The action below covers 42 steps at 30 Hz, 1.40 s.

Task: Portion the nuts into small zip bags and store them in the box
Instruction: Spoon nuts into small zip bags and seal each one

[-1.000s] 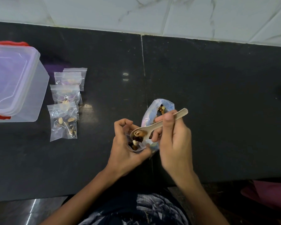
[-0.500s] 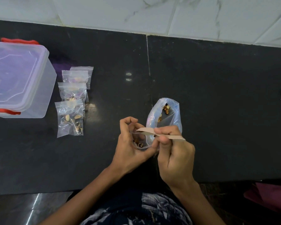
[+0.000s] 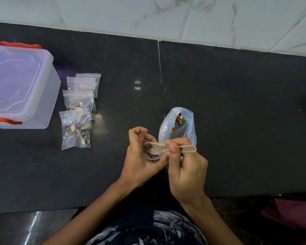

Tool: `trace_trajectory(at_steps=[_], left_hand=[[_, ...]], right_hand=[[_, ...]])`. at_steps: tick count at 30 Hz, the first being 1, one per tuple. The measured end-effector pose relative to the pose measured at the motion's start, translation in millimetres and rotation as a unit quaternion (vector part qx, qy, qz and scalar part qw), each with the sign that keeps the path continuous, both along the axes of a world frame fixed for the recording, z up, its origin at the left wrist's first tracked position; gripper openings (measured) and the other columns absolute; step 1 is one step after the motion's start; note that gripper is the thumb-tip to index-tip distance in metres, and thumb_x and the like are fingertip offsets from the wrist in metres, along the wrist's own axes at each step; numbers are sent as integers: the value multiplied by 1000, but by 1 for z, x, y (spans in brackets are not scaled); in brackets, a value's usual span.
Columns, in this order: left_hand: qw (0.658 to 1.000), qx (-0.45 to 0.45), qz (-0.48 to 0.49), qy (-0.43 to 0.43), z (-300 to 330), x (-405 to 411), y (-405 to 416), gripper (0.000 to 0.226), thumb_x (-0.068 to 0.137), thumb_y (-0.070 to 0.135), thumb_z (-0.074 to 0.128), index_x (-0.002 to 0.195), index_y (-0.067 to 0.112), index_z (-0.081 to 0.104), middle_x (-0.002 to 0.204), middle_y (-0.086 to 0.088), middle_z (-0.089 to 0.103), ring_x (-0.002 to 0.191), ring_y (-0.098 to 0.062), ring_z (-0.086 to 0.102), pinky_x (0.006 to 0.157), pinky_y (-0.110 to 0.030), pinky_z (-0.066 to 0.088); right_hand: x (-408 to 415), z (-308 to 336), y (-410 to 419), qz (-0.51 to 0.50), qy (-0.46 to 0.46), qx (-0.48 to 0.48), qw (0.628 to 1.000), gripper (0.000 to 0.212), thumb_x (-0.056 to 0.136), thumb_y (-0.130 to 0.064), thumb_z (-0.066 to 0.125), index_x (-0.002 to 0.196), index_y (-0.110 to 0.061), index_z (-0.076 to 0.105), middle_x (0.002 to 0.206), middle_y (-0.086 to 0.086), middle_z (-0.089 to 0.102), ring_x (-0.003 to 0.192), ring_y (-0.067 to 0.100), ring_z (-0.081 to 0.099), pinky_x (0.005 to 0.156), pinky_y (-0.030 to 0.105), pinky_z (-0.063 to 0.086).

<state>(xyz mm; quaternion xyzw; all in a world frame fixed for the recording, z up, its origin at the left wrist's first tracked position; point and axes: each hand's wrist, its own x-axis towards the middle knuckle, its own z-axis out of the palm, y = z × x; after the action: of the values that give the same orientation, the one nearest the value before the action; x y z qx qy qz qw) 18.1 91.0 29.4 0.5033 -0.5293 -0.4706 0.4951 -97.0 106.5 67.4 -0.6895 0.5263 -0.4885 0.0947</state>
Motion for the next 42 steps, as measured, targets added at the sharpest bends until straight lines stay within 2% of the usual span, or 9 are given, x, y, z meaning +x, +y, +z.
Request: trace_trajectory(at_steps=[3, 7, 11, 16, 19, 22, 30, 37, 42], left_hand=[[1000, 7, 1, -12, -1, 0, 0, 71, 59, 40, 80, 108, 34, 29, 88, 8, 60, 75, -4, 62, 65, -17, 50], [999, 7, -10, -51, -4, 3, 0, 75, 61, 19, 88, 107, 33, 30, 86, 8, 60, 76, -5, 61, 64, -12, 48], [997, 13, -29, -66, -9, 5, 1, 73, 64, 13, 87, 106, 32, 31, 86, 8, 61, 79, -6, 63, 67, -15, 50], [996, 21, -53, -73, -10, 4, 0, 71, 60, 28, 82, 109, 32, 31, 90, 10, 62, 85, -5, 63, 71, -16, 51], [994, 21, -65, -89, -14, 5, 0, 75, 61, 27, 85, 109, 40, 29, 92, 14, 61, 88, -8, 64, 72, -21, 53], [992, 19, -71, -104, -19, 6, 0, 76, 63, 15, 86, 109, 38, 30, 94, 10, 61, 87, -7, 65, 72, -24, 55], [989, 25, -81, -119, -19, 6, 0, 75, 63, 14, 86, 107, 38, 31, 96, 9, 60, 87, -1, 63, 70, -15, 52], [989, 33, -81, -120, -19, 5, 0, 73, 63, 15, 87, 106, 37, 33, 95, 11, 61, 85, 0, 63, 66, -16, 52], [989, 37, -88, -116, -17, 5, -1, 71, 63, 13, 87, 105, 36, 35, 95, 11, 61, 85, 1, 62, 67, -15, 51]], right_hand=[[1, 1, -1, -31, -73, 32, 996, 36, 102, -41, 29, 87, -24, 57, 59, -18, 56, 54, 1, 60, 48, 21, 47], [-17, 2, -16, -117, -231, 84, 962, 28, 97, -41, 33, 84, -28, 53, 52, -2, 57, 45, 8, 54, 50, 28, 44], [-55, -8, -39, -155, -165, 109, 968, 30, 97, -47, 29, 87, -30, 52, 56, -7, 56, 49, 9, 53, 52, 31, 42], [-69, -17, -49, -109, 106, 130, 980, 45, 98, -51, 20, 91, -21, 53, 54, -8, 54, 47, 7, 52, 45, 31, 42], [-66, -16, -49, -85, 175, 135, 971, 41, 99, -47, 24, 88, -21, 54, 48, -11, 42, 41, 3, 42, 40, 25, 34], [-61, -16, -47, -69, 169, 144, 973, 36, 99, -42, 28, 85, -20, 54, 46, -16, 31, 38, 0, 34, 42, 19, 25], [-57, -17, -52, -82, 184, 200, 959, 41, 99, -43, 27, 88, -16, 57, 46, -10, 35, 40, 4, 36, 44, 22, 24], [-63, -18, -69, -75, 71, 305, 947, 34, 102, -39, 27, 76, -31, 48, 59, -3, 55, 55, 11, 55, 54, 27, 42], [-54, -28, -70, -44, -21, 382, 923, 44, 103, -37, 26, 87, -12, 58, 53, -5, 52, 50, 4, 51, 60, 27, 45]])
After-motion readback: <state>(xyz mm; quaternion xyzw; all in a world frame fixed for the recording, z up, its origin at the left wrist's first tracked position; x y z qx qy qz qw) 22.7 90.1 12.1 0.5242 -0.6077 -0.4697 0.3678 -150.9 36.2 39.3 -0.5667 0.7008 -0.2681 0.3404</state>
